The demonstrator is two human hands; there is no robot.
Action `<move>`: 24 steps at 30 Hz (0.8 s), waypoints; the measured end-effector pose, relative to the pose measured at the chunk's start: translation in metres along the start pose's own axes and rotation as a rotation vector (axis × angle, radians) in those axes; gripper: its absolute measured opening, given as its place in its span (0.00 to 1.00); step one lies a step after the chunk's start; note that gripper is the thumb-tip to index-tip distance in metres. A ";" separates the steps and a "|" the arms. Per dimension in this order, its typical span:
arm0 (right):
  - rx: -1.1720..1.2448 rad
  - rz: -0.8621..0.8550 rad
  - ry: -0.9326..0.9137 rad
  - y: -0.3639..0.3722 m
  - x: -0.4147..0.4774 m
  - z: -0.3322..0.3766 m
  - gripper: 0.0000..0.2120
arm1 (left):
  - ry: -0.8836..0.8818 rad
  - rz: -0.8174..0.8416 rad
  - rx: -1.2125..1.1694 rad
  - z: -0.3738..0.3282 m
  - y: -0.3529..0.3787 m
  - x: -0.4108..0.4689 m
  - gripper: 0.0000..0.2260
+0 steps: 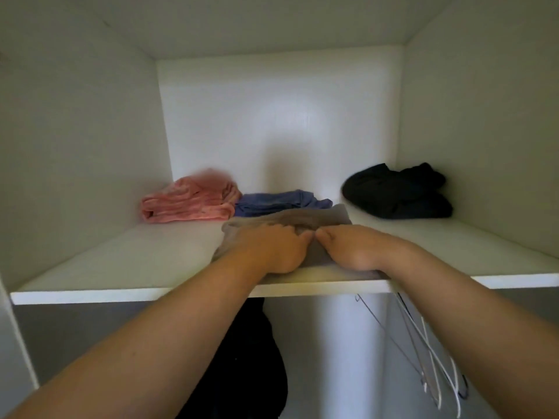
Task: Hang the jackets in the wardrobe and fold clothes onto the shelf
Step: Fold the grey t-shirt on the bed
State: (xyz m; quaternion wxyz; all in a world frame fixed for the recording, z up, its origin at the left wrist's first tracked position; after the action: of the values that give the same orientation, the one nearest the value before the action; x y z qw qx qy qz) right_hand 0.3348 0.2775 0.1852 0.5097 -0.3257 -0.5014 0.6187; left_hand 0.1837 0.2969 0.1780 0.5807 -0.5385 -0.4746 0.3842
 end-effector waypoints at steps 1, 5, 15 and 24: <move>-0.034 0.049 0.002 0.007 0.006 0.002 0.22 | 0.022 0.011 0.033 0.003 0.002 0.006 0.31; -0.078 0.117 0.037 0.006 0.036 0.001 0.25 | 0.059 0.149 -0.081 0.023 -0.008 0.023 0.24; -0.021 0.136 0.101 0.009 0.064 -0.004 0.25 | -0.050 0.145 -0.269 0.059 -0.005 0.040 0.21; -0.086 -0.156 -0.021 0.000 0.046 0.000 0.24 | -0.102 -0.243 -0.329 0.069 -0.025 0.007 0.16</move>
State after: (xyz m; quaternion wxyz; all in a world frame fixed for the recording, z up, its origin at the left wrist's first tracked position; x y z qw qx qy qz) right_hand 0.3226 0.3212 0.1896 0.5365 -0.3008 -0.5567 0.5584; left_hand 0.1171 0.3181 0.2018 0.5022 -0.5445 -0.6212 0.2557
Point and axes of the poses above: each hand's wrist, its own x-axis towards the middle knuckle, its own y-axis out of the palm, z = x × y, the point moved 5 cm from there along x, towards the middle knuckle, and after that the axes turned 4 degrees about z, right-handed, at the moved point
